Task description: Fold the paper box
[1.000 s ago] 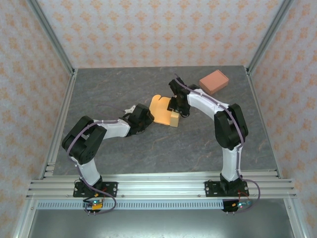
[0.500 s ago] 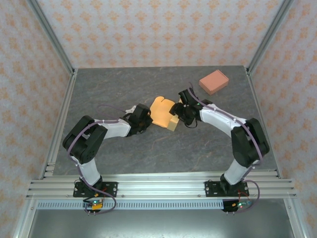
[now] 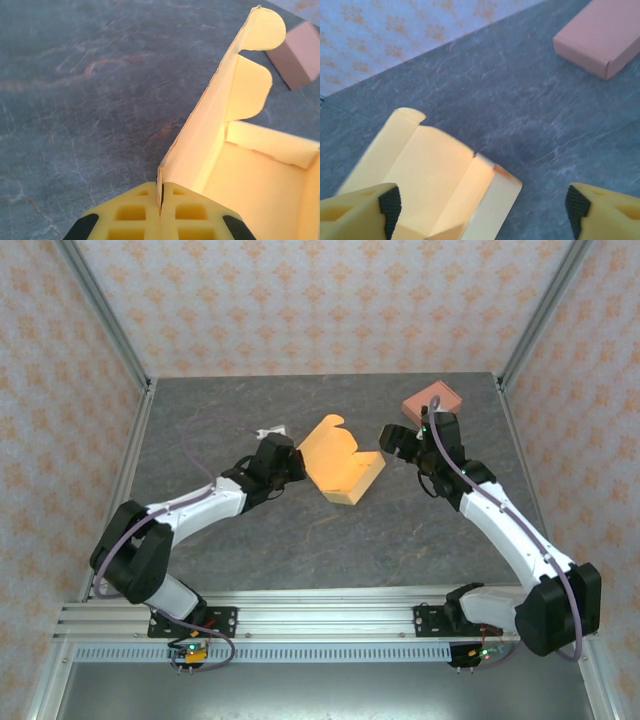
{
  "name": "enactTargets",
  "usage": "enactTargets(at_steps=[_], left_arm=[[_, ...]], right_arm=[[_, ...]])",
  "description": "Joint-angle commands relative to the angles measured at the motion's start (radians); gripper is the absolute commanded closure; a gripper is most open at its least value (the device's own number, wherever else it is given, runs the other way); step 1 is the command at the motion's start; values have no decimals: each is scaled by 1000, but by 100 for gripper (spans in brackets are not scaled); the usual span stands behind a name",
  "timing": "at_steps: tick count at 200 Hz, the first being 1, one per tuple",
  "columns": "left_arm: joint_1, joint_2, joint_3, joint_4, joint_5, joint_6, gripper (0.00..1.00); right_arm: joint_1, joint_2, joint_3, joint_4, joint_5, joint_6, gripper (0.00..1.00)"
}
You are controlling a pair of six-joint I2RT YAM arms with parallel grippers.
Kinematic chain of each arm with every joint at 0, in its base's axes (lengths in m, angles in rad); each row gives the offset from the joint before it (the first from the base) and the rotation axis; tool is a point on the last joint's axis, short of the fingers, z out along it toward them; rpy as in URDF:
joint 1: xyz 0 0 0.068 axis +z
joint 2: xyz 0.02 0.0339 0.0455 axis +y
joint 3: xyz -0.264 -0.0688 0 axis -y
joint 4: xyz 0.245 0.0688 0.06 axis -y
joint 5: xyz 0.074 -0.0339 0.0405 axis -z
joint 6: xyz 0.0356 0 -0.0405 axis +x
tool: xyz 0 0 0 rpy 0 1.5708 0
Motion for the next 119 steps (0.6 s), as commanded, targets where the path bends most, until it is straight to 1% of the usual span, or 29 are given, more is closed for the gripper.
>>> enactTargets(at_steps=[1,31,45,52,66,84,101,119], left_arm=[[-20,-75,31,-47,-26,289,100],[-39,-127,21,-32,-23,485,100],[-42,-135,16,-21,-20,550,100],[-42,-135,12,-11,-7,582,100],[-42,-137,-7,26,33,639,95],[-42,-136,-20,58,64,728,93],[-42,-135,-6,37,88,820,94],[-42,-134,13,10,145,900,96]], right_arm=[[-31,-34,-46,103,49,-17,8],[-53,-14,-34,93,-76,71,8],[-63,-3,-15,59,-131,100,4],[-73,31,-5,36,-165,112,1],[-109,72,16,9,-250,150,1],[-168,137,59,-41,-338,243,1],[-223,209,129,-144,-354,317,1],[-249,256,182,-198,-352,321,1]])
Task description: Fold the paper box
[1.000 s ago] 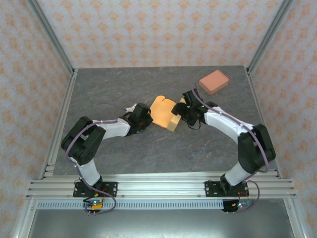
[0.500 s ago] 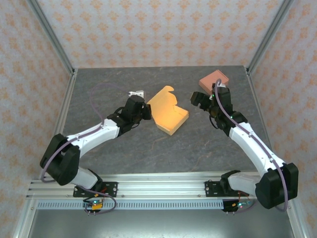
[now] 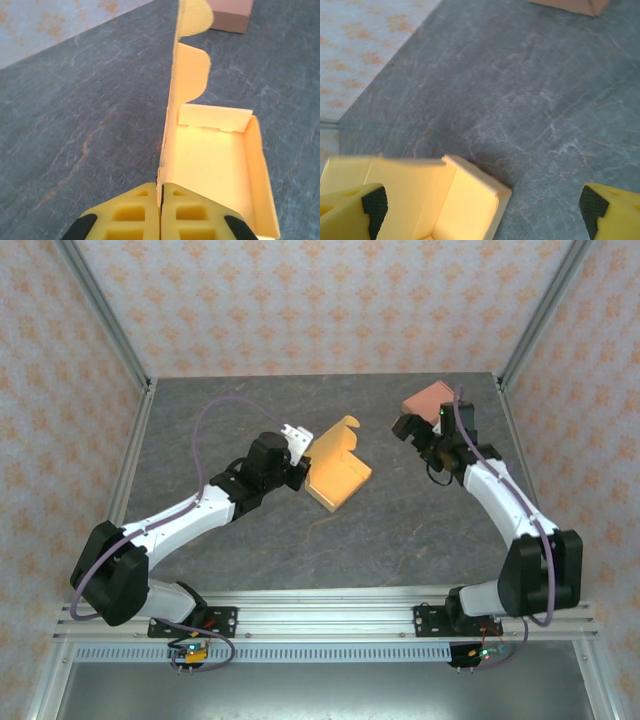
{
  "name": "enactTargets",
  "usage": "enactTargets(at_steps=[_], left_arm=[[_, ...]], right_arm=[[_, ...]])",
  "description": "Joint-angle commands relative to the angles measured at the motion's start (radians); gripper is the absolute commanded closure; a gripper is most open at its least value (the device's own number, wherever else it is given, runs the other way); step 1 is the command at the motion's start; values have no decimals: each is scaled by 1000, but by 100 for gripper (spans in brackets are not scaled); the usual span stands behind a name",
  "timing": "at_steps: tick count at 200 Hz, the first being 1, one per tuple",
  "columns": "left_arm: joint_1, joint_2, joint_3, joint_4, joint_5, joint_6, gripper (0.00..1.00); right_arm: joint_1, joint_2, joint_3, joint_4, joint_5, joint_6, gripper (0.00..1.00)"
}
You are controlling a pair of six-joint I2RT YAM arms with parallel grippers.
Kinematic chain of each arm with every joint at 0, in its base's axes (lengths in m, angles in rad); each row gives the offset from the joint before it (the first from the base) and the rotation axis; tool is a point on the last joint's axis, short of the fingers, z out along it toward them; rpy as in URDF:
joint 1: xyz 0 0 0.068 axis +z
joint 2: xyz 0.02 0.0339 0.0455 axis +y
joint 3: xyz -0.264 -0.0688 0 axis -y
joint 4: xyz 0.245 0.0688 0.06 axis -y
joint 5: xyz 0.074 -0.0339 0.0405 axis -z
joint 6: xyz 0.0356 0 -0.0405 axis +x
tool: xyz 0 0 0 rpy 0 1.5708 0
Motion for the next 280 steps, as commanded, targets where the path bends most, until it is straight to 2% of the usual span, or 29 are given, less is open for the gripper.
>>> enactTargets(at_steps=[1,41,55,67,76,90,91,97,100,116,127,132,135,150,158,164,180,204,217,241,258,280], left_arm=[[-5,-16,21,4,79,182,96],[-5,10,44,-28,224,312,96],[-3,17,34,-7,225,350,93],[5,24,36,5,205,360,87],[15,30,46,5,196,352,78],[28,30,63,-2,195,313,58],[29,29,64,-2,194,308,56],[31,24,63,13,180,268,27],[32,20,60,22,172,241,22],[35,-30,18,95,181,121,16],[37,-82,-21,142,131,-5,13],[37,-105,-40,156,81,-77,3],[37,-120,-48,160,49,-130,1],[38,-185,-79,121,-173,-466,0],[40,-207,-73,14,-292,-708,0],[48,-215,-58,-106,-337,-889,0],[71,-195,-44,-219,-258,-1150,3],[71,-102,-35,-249,-111,-1438,8],[70,-37,-28,-247,-46,-1547,15],[65,73,-2,-214,68,-1656,23],[51,117,6,-172,123,-1722,24],[18,134,15,-168,122,-1763,25]], right_arm=[[-33,43,84,-119,-53,83,1],[-35,67,124,-124,-1,116,1],[-35,72,122,-126,-16,118,1],[-35,75,111,-129,-34,113,1],[-35,78,106,-138,-64,90,0],[-35,86,103,-154,-108,62,4],[-35,86,103,-155,-110,60,4],[-35,89,101,-162,-124,43,5],[-35,89,101,-164,-129,37,5],[-36,100,112,-173,-151,13,7],[-35,122,138,-186,-153,32,7],[-35,135,153,-194,-154,50,7],[-35,143,163,-198,-155,62,7],[-35,192,212,-232,-181,122,7],[-35,219,238,-256,-205,144,7],[-35,240,256,-269,-231,160,7],[-29,280,277,-273,-305,212,9],[4,326,275,-252,-406,292,13],[27,336,262,-233,-419,329,14],[80,343,220,-160,-443,411,19],[103,347,202,-149,-457,444,21],[115,319,164,-151,-442,464,24]])
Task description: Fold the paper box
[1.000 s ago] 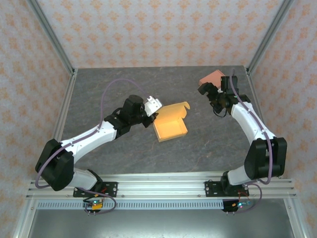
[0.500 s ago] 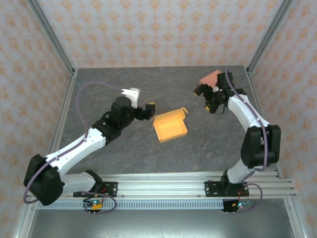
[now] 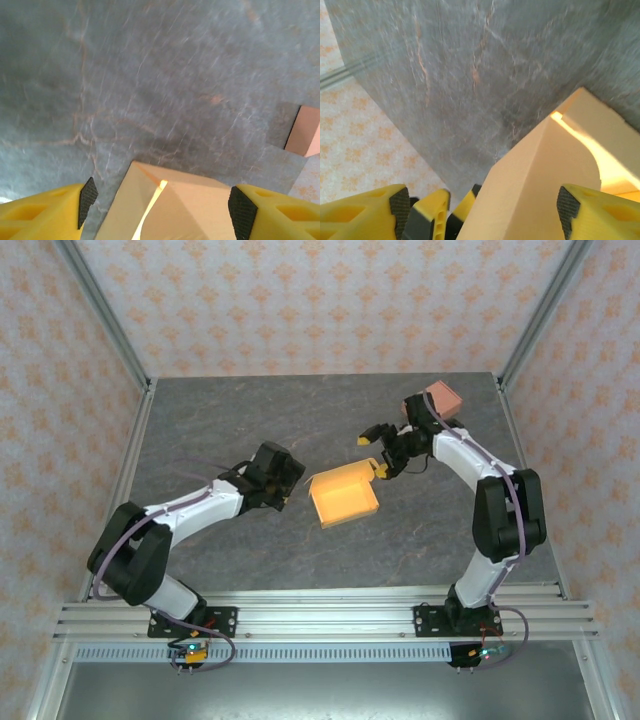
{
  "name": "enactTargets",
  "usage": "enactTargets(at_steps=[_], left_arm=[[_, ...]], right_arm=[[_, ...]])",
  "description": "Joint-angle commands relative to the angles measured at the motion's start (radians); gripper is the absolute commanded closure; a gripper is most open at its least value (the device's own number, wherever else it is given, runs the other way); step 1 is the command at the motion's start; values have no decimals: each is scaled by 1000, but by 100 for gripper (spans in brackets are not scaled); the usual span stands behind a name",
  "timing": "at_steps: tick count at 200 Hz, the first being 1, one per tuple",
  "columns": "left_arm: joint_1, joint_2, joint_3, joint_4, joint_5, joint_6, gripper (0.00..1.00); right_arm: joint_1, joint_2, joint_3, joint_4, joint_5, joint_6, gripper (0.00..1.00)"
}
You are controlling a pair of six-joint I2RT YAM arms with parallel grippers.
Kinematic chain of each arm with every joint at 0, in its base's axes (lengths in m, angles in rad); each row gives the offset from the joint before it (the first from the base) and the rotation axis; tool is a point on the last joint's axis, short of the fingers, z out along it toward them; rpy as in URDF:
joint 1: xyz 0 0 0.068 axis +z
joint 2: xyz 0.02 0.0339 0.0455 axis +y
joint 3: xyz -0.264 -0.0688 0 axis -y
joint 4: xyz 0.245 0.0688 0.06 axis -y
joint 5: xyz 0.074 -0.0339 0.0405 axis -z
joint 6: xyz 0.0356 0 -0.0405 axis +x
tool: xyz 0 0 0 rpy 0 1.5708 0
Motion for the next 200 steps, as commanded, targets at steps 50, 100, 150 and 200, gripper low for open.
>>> enactTargets(at_steps=[50,100,150,200], left_arm=[[-72,40,83,22,67,-175,43],[-97,58,105,9,63,-174,64],[-113,52,115,-7,61,-180,67],[-150,80,105,43,76,-210,67]], right_arm=[[26,-100,-138,31,17,108,33],[34,-129,-207,79,53,162,41],[34,-154,-219,-13,123,49,41],[35,-165,-254,-49,174,-10,41]])
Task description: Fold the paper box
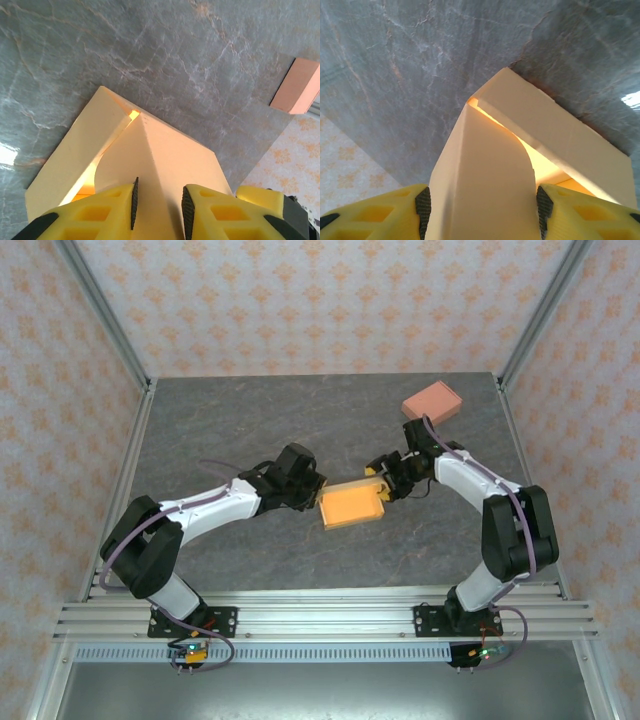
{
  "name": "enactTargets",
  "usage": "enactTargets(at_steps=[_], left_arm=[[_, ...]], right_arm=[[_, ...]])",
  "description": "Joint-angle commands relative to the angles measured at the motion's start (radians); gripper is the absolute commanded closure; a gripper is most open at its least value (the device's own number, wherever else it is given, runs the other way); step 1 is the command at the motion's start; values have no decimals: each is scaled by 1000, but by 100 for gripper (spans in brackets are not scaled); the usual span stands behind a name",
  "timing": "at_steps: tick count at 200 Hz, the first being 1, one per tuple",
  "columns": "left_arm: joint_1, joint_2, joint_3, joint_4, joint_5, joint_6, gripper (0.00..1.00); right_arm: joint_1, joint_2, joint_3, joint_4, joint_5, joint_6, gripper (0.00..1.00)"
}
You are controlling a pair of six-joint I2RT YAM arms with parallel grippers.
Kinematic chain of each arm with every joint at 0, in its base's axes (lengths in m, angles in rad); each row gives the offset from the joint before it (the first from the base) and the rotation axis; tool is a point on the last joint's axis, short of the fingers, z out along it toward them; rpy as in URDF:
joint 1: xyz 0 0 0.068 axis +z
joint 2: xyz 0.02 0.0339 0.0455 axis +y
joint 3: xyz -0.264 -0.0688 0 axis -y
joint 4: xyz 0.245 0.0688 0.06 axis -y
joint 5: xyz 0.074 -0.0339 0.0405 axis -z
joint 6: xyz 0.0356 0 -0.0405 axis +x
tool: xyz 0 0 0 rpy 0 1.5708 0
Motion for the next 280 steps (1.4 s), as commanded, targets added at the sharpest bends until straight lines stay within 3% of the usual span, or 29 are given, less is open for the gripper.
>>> enactTargets(at_steps=[1,43,64,138,155,214,257,280], left_arm=[[-23,24,7,43,10,-41,67],[-46,3,25,14,6,-64,47],[-65,-4,27,11,-10,-88,45],[-144,62,31,80,-20,-163,47],[-150,85,31,76,-25,-152,53],[-148,115,-28,41,-86,-58,73],[-145,113,-9,-1,-121,50,74],[-143,96,25,-36,-137,141,69]], right_arm=[[4,-29,-31,-42,45,-33,41],[4,-33,-46,-18,51,-1,42],[4,-41,-55,0,56,21,44],[5,-68,-105,40,68,71,48],[5,-69,-107,37,70,71,47],[0,-125,-51,-82,102,13,27],[-51,-221,-27,-171,102,-21,22],[-92,-257,-11,-229,116,-67,20]])
